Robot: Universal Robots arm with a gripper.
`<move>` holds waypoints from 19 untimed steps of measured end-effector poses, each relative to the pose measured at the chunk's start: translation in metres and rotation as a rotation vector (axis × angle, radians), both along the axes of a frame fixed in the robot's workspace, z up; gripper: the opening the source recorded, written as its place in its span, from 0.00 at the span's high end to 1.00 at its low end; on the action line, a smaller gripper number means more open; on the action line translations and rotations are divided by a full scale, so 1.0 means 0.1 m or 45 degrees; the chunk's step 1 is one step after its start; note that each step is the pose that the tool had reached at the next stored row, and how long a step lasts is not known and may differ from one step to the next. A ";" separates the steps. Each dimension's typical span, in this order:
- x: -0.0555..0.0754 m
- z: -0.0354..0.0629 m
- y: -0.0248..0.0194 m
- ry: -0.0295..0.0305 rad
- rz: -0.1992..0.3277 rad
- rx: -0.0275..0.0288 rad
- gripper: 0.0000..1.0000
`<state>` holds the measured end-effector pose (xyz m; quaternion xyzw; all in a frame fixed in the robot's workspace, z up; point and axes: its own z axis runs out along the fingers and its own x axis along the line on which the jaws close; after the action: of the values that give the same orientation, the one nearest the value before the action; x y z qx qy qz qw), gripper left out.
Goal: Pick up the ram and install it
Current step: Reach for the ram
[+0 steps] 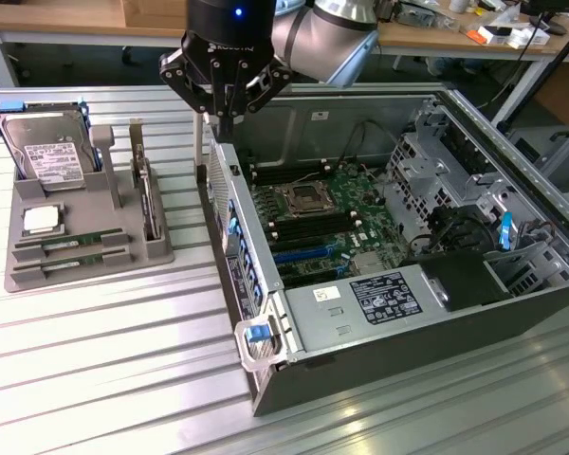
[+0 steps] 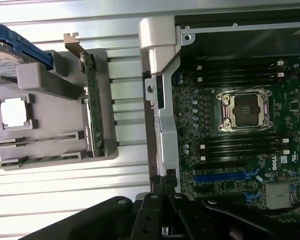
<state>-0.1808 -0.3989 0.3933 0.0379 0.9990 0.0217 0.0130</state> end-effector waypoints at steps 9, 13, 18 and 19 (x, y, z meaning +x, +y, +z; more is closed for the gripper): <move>-0.06 0.000 0.000 0.0000 0.000 0.0000 0.89; -0.11 0.000 0.000 -0.0001 0.000 0.0000 0.89; -0.14 -0.001 0.000 -0.0001 0.000 0.0001 0.89; -0.15 0.000 0.000 -0.0001 0.000 0.0001 0.89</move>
<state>-0.1956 -0.3989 0.3933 0.0379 0.9990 0.0217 0.0131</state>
